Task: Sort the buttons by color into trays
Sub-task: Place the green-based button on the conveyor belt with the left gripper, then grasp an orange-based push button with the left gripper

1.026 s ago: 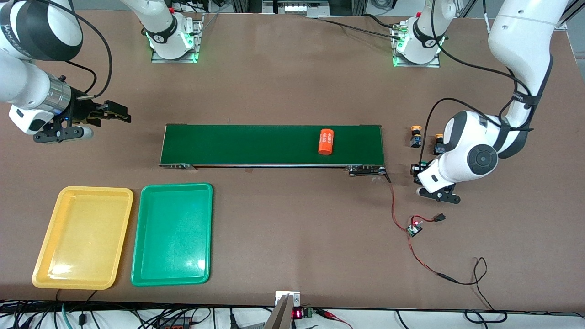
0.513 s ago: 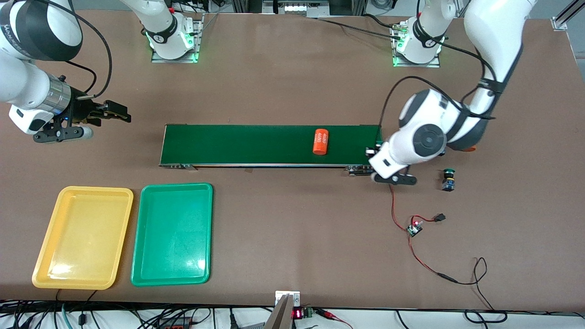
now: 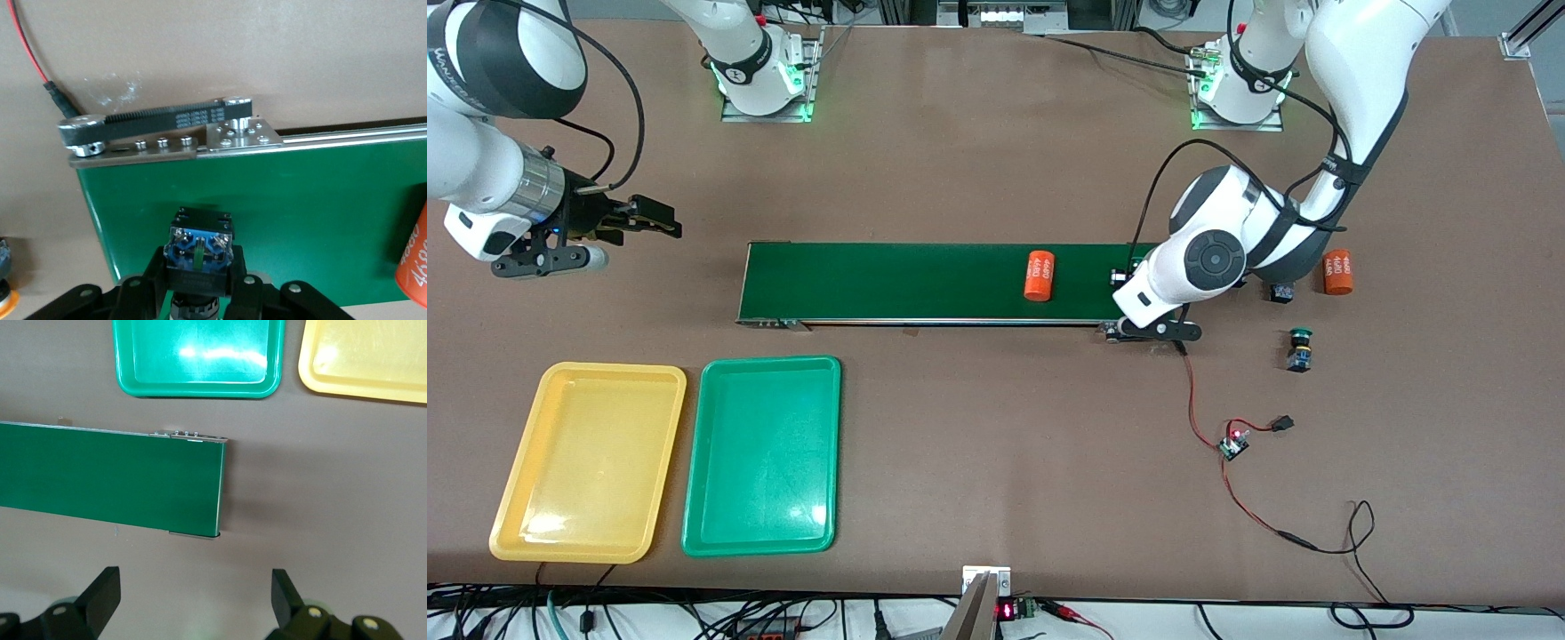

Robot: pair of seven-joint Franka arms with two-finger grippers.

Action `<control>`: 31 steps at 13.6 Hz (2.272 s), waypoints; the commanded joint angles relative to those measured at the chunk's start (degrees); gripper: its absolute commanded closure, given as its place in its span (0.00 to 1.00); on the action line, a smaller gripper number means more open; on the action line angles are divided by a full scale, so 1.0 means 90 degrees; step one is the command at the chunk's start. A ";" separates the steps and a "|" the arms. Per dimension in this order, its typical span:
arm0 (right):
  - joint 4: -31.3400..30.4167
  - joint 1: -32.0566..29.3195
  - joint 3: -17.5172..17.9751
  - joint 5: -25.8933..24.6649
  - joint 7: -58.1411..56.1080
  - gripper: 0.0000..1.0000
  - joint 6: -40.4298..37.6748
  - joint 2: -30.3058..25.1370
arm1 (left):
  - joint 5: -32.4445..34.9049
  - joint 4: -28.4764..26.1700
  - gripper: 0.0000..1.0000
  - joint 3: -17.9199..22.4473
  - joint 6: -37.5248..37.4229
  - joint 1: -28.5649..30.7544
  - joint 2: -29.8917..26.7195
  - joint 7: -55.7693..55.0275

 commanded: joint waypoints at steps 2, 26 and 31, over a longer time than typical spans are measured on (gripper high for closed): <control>-0.0094 -0.0040 0.0008 0.0094 0.0069 0.00 -0.0090 -0.0094 | -0.0071 0.0064 0.00 -0.0091 0.0041 0.0144 -0.0042 -0.0084; -0.0075 -0.0050 0.0008 0.0094 0.0069 0.00 -0.0099 -0.0074 | 0.0173 -0.0151 0.71 0.3063 0.1564 0.0496 0.0426 0.4057; -0.0075 -0.0060 -0.0002 0.0094 0.0069 0.00 -0.0119 -0.0074 | 0.0193 -0.0053 0.96 0.2791 0.1186 0.0486 0.0047 0.4096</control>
